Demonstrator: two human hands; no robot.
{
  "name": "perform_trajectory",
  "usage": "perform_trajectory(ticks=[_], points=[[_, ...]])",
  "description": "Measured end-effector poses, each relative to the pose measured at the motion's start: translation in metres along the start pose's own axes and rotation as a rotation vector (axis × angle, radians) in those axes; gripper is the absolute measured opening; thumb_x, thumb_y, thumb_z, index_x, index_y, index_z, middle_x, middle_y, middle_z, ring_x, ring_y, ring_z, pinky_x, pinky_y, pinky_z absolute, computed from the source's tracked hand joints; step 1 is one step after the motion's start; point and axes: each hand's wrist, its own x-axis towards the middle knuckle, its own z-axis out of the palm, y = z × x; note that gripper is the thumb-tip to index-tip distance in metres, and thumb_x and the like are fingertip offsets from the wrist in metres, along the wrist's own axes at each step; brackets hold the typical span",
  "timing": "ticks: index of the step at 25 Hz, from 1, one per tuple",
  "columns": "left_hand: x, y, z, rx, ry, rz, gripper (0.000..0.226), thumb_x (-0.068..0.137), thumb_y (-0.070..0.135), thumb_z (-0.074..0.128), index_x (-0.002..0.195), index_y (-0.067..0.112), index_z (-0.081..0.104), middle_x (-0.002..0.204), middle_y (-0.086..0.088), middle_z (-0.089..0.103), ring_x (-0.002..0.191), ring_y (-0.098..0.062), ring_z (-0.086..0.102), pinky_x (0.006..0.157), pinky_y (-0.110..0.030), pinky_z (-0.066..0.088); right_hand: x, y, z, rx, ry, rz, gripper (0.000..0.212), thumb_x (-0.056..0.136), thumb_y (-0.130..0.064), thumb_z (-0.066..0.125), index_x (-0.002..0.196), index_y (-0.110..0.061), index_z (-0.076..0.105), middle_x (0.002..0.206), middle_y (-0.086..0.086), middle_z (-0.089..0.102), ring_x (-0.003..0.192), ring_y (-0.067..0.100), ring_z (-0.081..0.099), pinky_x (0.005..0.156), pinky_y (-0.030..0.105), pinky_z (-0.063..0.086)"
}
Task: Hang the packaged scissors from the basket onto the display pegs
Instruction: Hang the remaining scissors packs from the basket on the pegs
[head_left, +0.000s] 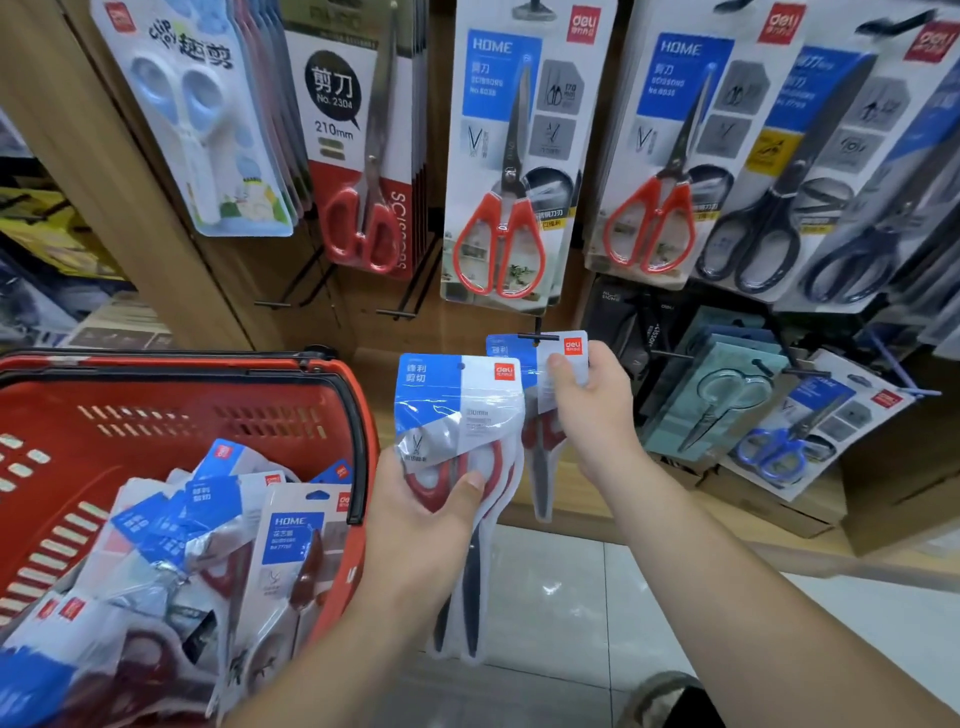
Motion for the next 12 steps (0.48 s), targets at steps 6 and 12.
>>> perform_trajectory(ticks=[6, 12], points=[[-0.004, -0.003, 0.004, 0.041, 0.02, -0.02, 0.042, 0.09, 0.016, 0.082, 0.12, 0.036, 0.062, 0.106, 0.02, 0.075, 0.095, 0.007, 0.071, 0.081, -0.018, 0.054, -0.022, 0.002, -0.002, 0.103, 0.028, -0.034, 0.007, 0.1, 0.001, 0.056, 0.093, 0.001, 0.053, 0.076, 0.002, 0.059, 0.062, 0.0, 0.059, 0.05, 0.011, 0.043], [-0.002, 0.002, 0.005, 0.052, 0.028, -0.031, 0.04, 0.091, 0.022, 0.083, 0.119, 0.038, 0.061, 0.106, 0.021, 0.074, 0.095, 0.009, 0.07, 0.079, -0.018, 0.053, -0.009, -0.004, 0.0, 0.079, 0.016, -0.087, 0.005, 0.102, -0.005, 0.056, 0.098, -0.002, 0.056, 0.083, 0.0, 0.065, 0.069, 0.005, 0.06, 0.059, 0.017, 0.048]])
